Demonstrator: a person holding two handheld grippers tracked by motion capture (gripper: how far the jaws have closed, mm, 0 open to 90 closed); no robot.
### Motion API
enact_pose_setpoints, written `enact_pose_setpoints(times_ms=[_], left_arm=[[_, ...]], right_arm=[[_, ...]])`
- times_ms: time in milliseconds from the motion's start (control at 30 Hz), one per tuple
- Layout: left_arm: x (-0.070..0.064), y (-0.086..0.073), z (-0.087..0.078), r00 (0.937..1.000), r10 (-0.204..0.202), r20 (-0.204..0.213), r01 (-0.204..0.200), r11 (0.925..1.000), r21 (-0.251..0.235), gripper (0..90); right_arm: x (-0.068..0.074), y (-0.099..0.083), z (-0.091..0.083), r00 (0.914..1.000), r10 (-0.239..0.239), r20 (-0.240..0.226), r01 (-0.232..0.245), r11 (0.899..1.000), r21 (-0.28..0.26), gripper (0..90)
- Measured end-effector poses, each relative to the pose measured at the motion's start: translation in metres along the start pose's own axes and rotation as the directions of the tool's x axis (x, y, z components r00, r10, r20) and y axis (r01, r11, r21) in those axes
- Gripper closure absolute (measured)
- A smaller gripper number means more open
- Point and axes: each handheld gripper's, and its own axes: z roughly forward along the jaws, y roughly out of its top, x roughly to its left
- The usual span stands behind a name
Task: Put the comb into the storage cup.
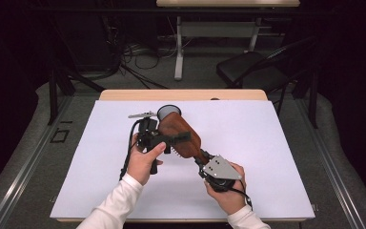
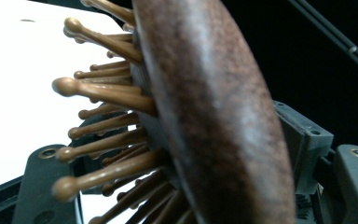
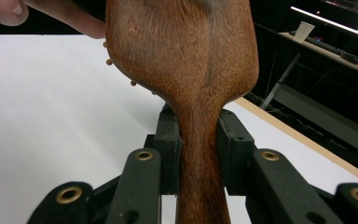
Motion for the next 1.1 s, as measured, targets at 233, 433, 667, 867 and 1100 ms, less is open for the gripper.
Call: enact_pose_setpoints(times_ms=[233,433,667,867,1100], left_arm=[[0.0018,-0.0001,-0.0012,0.9998,-0.016,0.012,0.016,0.9999,0.003,28.7],[0.0023,-0.0003,-0.0021,0.9994,-0.031,0.018,0.031,0.9995,-0.003,30.8],[0.0045,-0.0022,-0.0039,0.998,-0.059,0.023,0.06,0.9977,-0.033,37.1],[0.0049,-0.0036,-0.0041,0.9967,-0.076,0.029,0.077,0.9962,-0.042,39.1],[0.0038,-0.0037,-0.0042,0.9967,-0.075,0.033,0.076,0.9963,-0.041,40.6]], right_arm=[[0.0003,-0.0004,0.0002,1.0,-0.002,0.0,0.002,1.0,0.002,72.3],[0.0003,-0.0009,0.0004,1.0,-0.005,0.002,0.005,1.0,-0.002,72.3],[0.0004,-0.0009,0.0003,1.0,-0.006,0.003,0.006,1.0,-0.004,72.4],[0.0011,-0.0013,0.0006,1.0,-0.007,0.004,0.007,1.0,-0.004,72.4],[0.0013,-0.0016,0.0007,1.0,-0.007,0.006,0.007,1.0,-0.001,72.4]])
